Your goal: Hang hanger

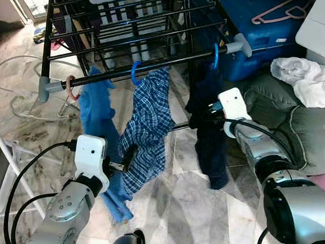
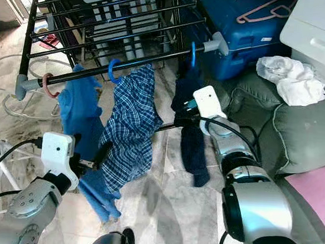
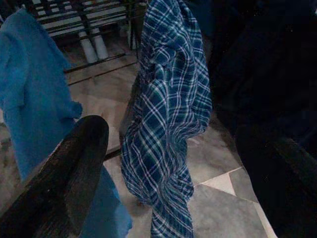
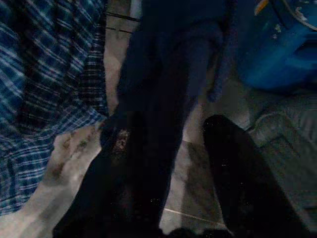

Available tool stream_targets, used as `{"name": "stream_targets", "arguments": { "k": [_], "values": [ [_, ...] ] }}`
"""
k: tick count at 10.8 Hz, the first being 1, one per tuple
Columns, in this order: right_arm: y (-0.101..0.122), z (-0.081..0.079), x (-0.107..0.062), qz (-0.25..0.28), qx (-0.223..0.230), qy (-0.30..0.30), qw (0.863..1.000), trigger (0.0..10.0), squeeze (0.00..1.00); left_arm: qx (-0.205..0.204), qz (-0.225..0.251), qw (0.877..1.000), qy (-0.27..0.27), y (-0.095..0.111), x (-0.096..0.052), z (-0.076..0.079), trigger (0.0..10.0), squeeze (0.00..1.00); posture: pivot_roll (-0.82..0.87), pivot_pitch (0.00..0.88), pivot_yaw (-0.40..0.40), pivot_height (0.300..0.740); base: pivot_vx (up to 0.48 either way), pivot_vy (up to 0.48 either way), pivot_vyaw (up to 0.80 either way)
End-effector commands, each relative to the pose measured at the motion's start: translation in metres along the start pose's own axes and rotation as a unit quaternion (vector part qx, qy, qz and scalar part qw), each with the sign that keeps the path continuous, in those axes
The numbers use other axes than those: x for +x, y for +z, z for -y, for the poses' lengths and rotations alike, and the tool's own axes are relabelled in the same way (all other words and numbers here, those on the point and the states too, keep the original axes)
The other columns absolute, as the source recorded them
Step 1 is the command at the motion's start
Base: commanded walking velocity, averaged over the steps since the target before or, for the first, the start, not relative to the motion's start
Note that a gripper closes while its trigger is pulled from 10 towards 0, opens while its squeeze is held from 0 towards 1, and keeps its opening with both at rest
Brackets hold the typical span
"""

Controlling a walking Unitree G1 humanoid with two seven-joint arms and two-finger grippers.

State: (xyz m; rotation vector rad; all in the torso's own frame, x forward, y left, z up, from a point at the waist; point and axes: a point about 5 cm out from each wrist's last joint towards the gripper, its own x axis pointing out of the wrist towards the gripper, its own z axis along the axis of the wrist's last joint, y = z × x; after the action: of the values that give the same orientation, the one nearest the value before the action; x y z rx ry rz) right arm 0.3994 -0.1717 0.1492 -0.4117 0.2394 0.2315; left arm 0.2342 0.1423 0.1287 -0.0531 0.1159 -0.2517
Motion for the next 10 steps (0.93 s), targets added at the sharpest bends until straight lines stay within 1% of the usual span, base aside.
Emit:
{"name": "stream_targets", "arguments": {
  "k": [1,4,5,6,7,9,10],
  "values": [
    [0.000,-0.001,0.000,-0.004,0.002,0.003,1.000,0.0,0.00,0.008,-0.005,1.000,0.003,0.000,-0.003,-0.003,10.0,0.00,0.01,0.170,0.160,0.740,0.000,0.000,0.00],
    [0.000,0.006,-0.001,-0.003,-0.001,-0.005,1.000,0.0,0.00,0.006,-0.008,1.000,-0.001,-0.001,-0.001,0.000,10.0,0.00,0.00,0.170,0.161,0.740,0.000,0.000,0.00],
    [0.001,0.008,-0.001,0.000,0.000,-0.008,1.000,4.5,0.00,0.007,-0.011,1.000,-0.001,-0.002,0.000,0.000,10.0,0.00,0.00,0.167,0.159,0.740,0.000,0.000,0.00],
    [0.003,0.008,-0.001,0.001,0.002,-0.009,1.000,7.5,0.00,0.007,-0.012,1.000,-0.002,-0.003,0.001,0.000,10.0,0.00,0.00,0.163,0.156,0.740,0.000,0.000,0.00],
    [0.006,0.008,0.000,0.005,0.003,-0.008,1.000,10.0,0.00,0.008,-0.013,1.000,-0.001,-0.003,0.001,0.000,10.0,0.00,0.00,0.162,0.156,0.740,0.000,0.000,0.00],
    [0.010,0.006,0.001,0.015,0.013,-0.007,1.000,9.8,0.00,0.010,-0.016,1.000,0.001,-0.004,0.001,0.000,10.0,0.00,0.00,0.157,0.154,0.740,0.000,0.000,0.00],
    [0.012,0.004,0.001,0.022,0.030,-0.004,0.999,0.0,0.00,0.011,-0.017,1.000,0.001,-0.004,0.001,0.000,10.0,0.00,0.01,0.154,0.154,0.740,0.000,0.000,0.00]
  ]
}}
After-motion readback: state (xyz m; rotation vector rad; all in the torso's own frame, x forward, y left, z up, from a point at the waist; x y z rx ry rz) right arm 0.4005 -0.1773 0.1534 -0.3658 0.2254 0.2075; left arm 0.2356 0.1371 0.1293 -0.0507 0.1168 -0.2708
